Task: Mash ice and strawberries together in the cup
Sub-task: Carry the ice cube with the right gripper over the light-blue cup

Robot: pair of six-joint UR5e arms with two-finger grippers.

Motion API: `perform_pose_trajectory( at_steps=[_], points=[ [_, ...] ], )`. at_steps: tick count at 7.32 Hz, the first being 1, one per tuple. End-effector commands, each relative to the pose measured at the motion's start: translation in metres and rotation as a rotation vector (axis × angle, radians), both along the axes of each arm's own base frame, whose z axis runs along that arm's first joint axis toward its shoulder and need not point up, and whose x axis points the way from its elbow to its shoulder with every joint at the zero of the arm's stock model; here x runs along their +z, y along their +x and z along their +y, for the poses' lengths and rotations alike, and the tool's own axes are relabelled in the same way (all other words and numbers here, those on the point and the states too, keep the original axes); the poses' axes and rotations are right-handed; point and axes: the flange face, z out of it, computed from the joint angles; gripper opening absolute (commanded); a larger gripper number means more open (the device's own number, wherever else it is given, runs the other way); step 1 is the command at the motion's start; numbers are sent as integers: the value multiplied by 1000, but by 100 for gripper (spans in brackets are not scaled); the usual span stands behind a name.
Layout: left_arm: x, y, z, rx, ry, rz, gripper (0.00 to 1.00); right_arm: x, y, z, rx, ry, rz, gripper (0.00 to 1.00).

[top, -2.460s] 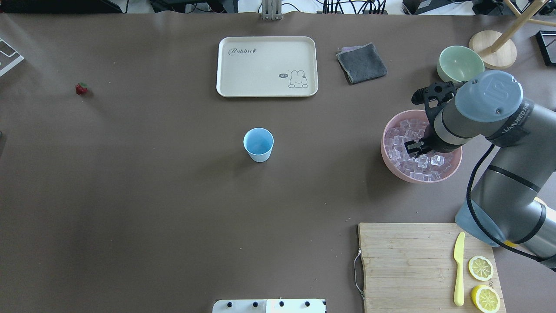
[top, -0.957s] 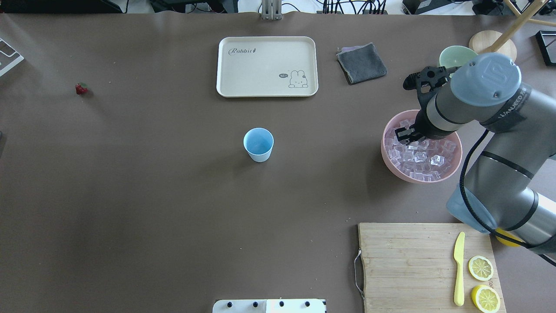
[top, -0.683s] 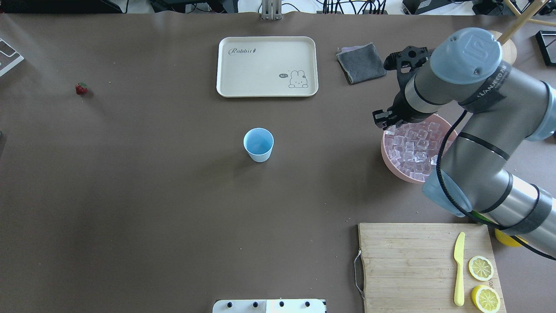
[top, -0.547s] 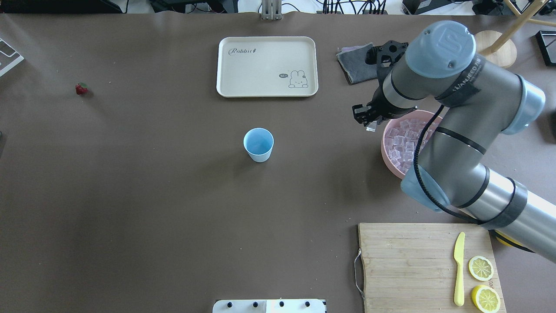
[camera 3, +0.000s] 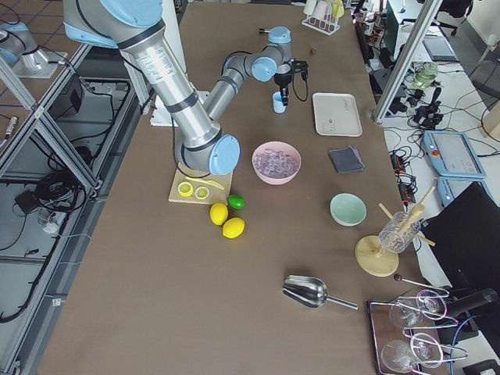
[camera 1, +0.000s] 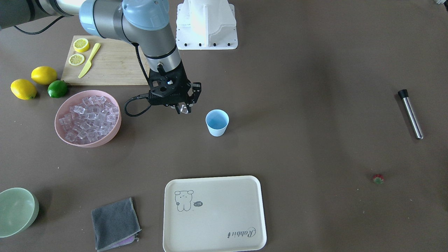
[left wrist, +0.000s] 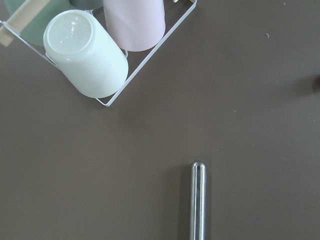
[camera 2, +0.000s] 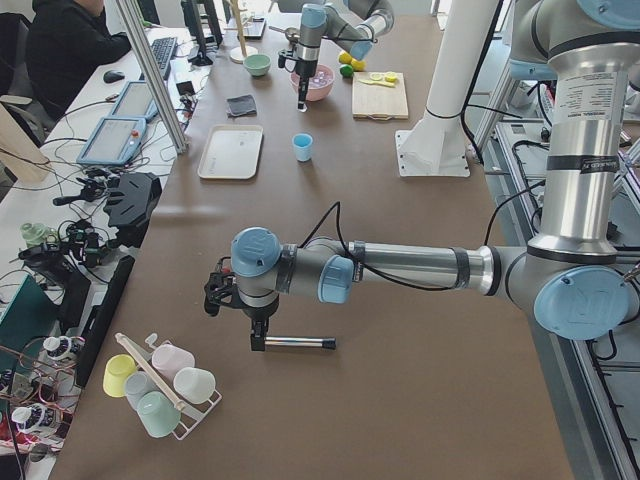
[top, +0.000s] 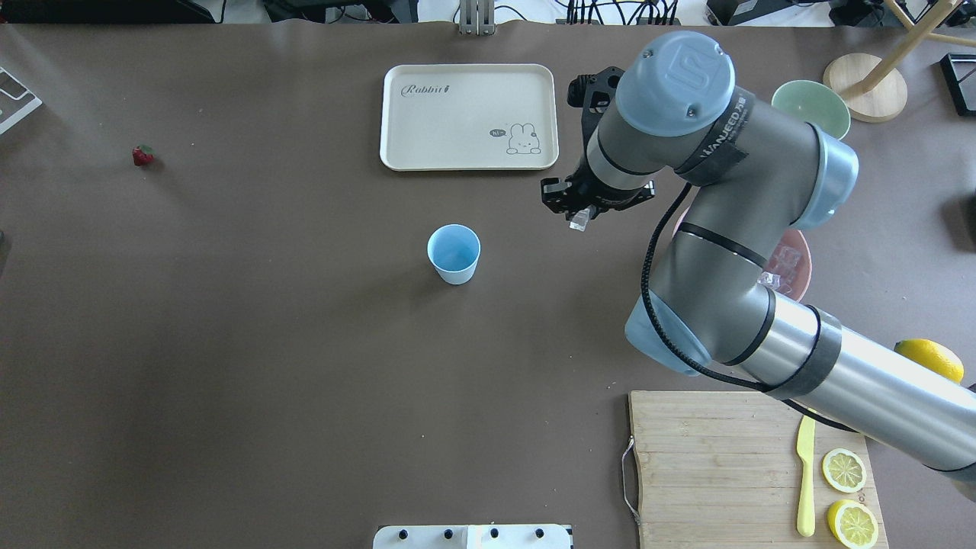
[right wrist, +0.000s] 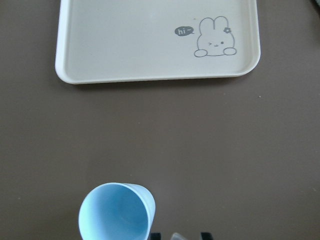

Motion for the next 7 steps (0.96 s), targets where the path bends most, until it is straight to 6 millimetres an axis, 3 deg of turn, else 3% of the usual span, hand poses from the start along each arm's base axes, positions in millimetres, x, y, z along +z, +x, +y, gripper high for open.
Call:
perform_pose_trajectory(
  at_steps=[1,4,5,6,7],
  points=[
    [0,1,-1,3,0,8,99,-16,-56,12,76,15,-78,4],
    [3,0,0,1,-8,8,99,-8,-72,13,86,27,-57,4],
    [4,1,0,3,-9,8,99,-8,-78,16,92,37,-52,12],
    [4,1,0,4,-8,7,99,-8,-78,16,87,44,-50,72],
    [5,1,0,4,-9,7,99,-3,-79,17,76,51,-40,100]
  ],
)
